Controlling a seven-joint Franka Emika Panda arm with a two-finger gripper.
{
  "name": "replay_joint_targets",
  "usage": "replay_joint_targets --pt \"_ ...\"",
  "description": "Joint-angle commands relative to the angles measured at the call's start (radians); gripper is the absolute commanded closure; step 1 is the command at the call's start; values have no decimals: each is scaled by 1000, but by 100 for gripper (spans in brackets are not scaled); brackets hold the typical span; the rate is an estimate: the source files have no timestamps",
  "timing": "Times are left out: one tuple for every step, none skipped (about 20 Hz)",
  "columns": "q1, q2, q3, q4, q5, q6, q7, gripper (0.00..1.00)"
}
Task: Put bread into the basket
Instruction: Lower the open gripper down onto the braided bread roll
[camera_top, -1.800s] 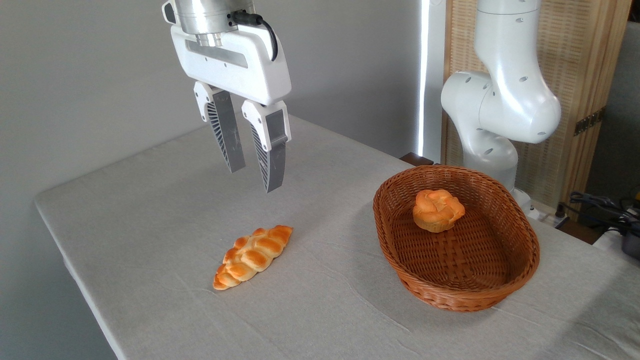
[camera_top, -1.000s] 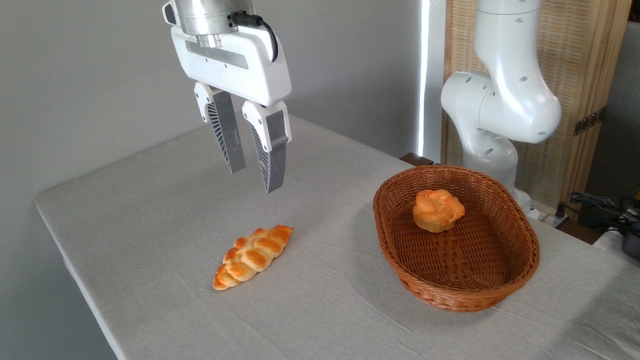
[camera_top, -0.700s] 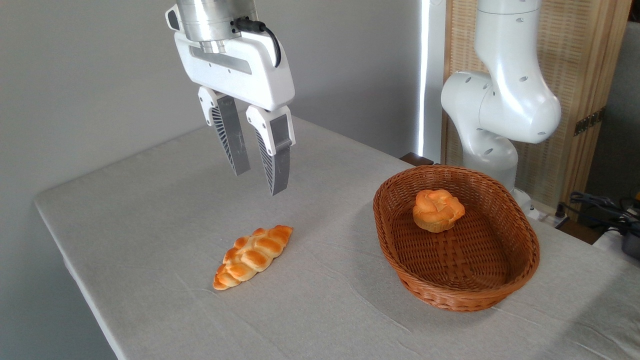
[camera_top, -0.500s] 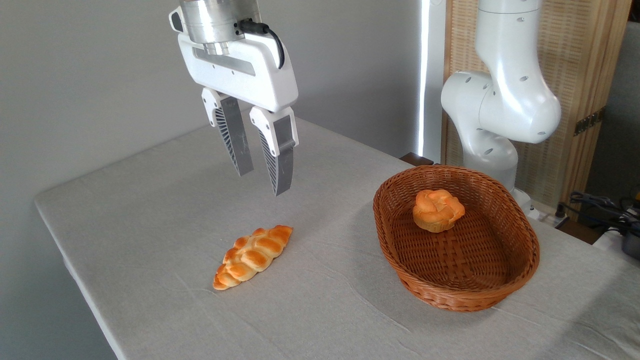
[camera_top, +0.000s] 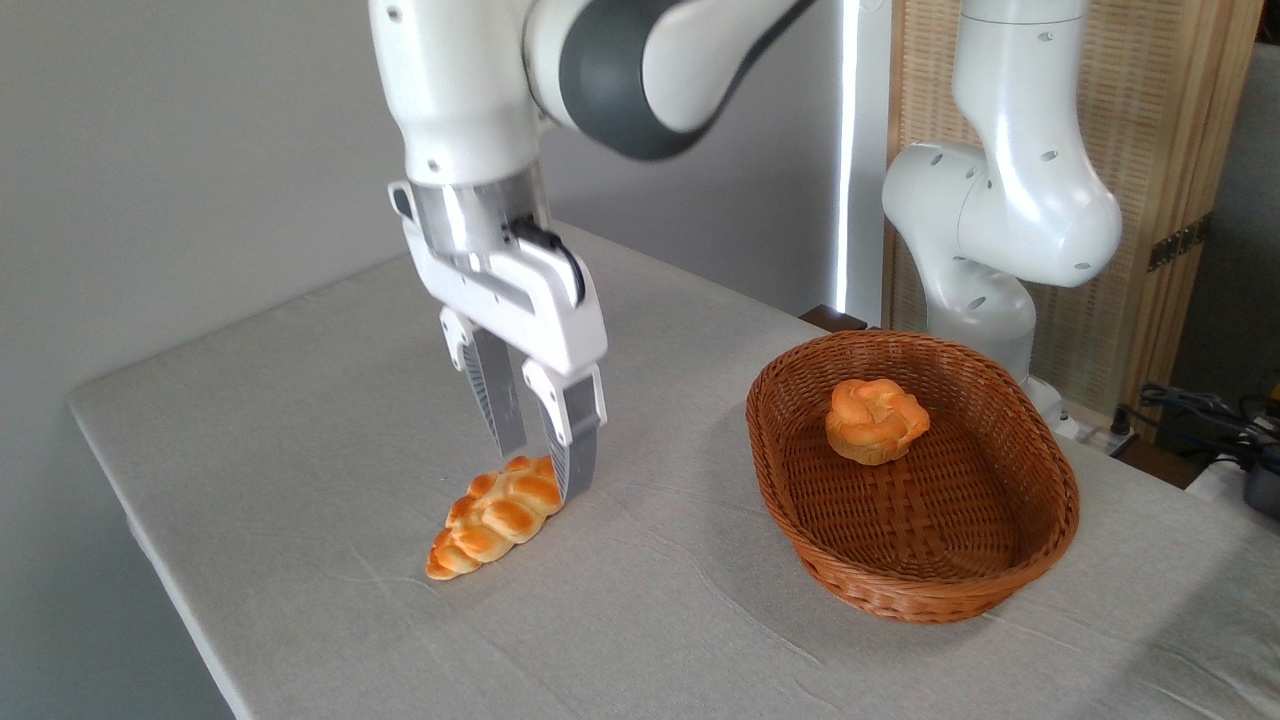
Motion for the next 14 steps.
replay_joint_targets --pt "-14 -26 -1 -65 -27 55 -55 0" --pt "-20 -23 -1 -65 -66 63 -79 0" --pt "-20 -21 -1 -67 -106 71 -92 0" --pt "-28 -17 -1 -78 -127 80 -95 0" --pt "-37 -12 -1 -87 -132 92 -107 0" --pt "-43 -10 -1 -99 -132 112 -126 0" --pt "-51 -7 -3 -108 -132 140 -139 0" --pt "-58 -6 -3 -116 -132 157 -147 0" --pt "-64 -4 -3 -124 -131 167 -149 0" --pt "-64 -3 -7 -130 -130 175 -149 0" --pt "-64 -3 -12 -134 -130 184 -149 0" --pt "-64 -3 -12 -147 -130 215 -150 0" --pt "-64 2 -20 -157 -130 236 -155 0" --pt "-64 3 -29 -165 -130 244 -162 0"
